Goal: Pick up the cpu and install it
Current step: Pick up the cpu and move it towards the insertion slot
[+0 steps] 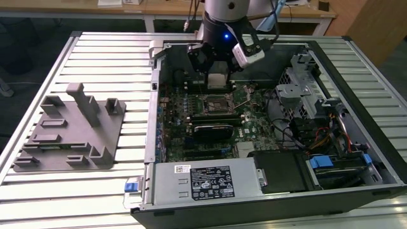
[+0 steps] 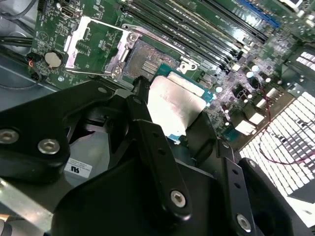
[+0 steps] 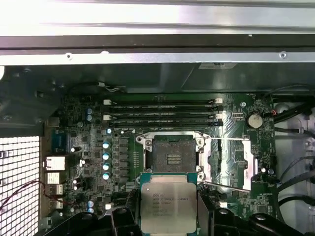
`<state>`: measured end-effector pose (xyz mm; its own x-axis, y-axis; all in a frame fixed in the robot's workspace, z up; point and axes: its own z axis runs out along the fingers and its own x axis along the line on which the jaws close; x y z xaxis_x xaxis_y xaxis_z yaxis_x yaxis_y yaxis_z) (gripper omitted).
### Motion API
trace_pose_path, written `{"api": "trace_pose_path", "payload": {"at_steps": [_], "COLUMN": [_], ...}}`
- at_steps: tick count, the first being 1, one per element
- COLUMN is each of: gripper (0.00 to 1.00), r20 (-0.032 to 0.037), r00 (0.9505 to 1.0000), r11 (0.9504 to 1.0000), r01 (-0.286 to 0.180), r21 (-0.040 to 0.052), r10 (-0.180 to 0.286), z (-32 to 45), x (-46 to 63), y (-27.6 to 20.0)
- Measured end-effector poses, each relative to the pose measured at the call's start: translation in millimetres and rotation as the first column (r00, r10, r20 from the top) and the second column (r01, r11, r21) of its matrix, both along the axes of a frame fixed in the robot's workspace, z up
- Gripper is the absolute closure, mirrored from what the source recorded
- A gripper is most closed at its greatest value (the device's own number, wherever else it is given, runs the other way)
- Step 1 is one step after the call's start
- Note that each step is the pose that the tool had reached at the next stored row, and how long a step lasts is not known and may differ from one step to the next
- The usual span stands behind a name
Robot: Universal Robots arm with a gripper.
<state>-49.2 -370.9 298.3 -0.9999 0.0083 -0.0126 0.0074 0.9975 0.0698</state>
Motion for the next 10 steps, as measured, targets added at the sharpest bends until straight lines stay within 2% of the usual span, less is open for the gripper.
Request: {"api": "trace_pose_path", "payload": {"at_steps": [10], "gripper": [0.45], "r20": [-0.0012], "r00": [1.0000], "r11": [1.0000], "r01": [-0.002], "r21": [0.0000], "r10": [0.002], "z": [-12.6], "x": [5.5], "y": [4.5]}}
